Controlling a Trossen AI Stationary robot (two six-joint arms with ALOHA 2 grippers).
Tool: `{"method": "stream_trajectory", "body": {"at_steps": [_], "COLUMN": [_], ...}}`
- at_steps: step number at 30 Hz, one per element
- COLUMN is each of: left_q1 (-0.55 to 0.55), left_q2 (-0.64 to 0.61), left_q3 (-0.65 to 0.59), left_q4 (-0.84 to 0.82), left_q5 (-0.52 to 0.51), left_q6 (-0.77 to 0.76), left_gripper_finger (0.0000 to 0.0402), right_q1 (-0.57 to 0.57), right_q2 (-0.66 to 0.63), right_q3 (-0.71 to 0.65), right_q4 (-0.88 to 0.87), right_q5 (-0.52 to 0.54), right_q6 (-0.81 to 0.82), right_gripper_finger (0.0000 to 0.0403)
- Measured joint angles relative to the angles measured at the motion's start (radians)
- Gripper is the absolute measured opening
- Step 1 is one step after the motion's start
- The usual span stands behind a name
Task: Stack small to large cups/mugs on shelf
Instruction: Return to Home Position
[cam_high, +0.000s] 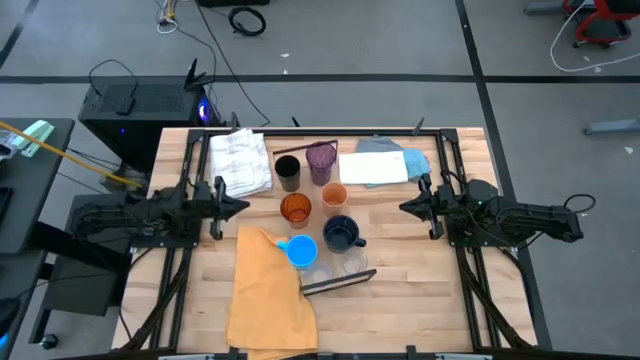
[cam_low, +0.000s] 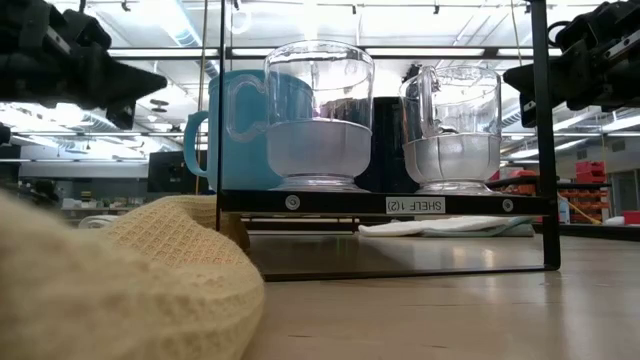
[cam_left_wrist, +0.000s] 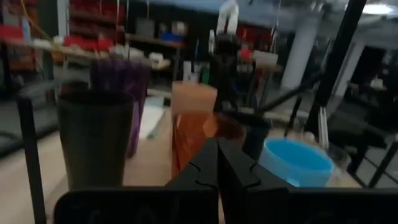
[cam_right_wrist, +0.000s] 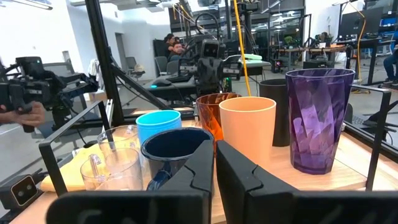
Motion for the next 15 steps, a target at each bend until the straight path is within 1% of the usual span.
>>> {"method": "stream_trajectory", "body": {"at_steps": [2,10,15], "left_q1": [0.000,0.000,0.000], "left_q2": [0.000,0.000,0.006], "left_q3": [0.000,0.000,0.000], "left_q4": [-0.030,-0.041,-0.052], "left_q5": [0.011,0.019,0.033], "left_q6": [-0.003,0.051,0.058], "left_gripper_finger": [0.0006,0.0005,0.0005], "right_q1": [0.000,0.000,0.000], "right_q2": [0.000,0.000,0.000], "right_q3": [0.000,0.000,0.000], "right_q4": [0.000,0.000,0.000], "right_q5": [0.000,0.000,0.000], "right_q6": [0.000,0.000,0.000], "right_gripper_finger": [0.0025,0.0025,0.0025]}}
